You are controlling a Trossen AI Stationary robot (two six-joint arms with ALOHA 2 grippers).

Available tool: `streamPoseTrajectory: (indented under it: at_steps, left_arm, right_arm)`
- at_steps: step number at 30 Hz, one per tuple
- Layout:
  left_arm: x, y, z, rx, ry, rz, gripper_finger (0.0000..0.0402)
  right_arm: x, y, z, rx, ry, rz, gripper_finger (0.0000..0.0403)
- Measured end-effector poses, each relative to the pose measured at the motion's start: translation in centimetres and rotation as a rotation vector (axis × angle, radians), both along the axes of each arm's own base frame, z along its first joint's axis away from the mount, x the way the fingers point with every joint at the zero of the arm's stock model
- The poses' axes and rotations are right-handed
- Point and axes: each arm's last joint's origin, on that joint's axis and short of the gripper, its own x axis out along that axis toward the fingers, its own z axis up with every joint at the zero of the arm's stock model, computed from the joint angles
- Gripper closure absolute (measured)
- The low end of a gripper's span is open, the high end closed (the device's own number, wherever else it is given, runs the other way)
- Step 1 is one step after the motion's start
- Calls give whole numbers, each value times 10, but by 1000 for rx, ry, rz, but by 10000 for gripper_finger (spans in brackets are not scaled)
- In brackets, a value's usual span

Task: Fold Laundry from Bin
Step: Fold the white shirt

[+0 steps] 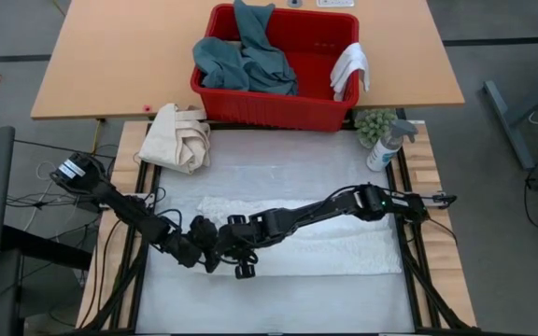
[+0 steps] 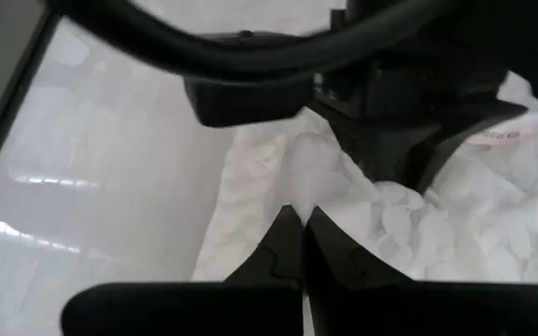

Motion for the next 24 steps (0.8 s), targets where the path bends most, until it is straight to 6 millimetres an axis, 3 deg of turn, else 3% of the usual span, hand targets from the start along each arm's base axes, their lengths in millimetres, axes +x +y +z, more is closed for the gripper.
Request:
streamPoseTrajectory:
  at_steps: [15,24]
  left_arm:
    - [-1,6,-4,-35,91,-33,384]
    - [-6,15,7,-26,92,-5,384]
  right_arm:
    - [5,1,-14,58,-14,18,382]
    - [10,0,-25,109,-7,25,382]
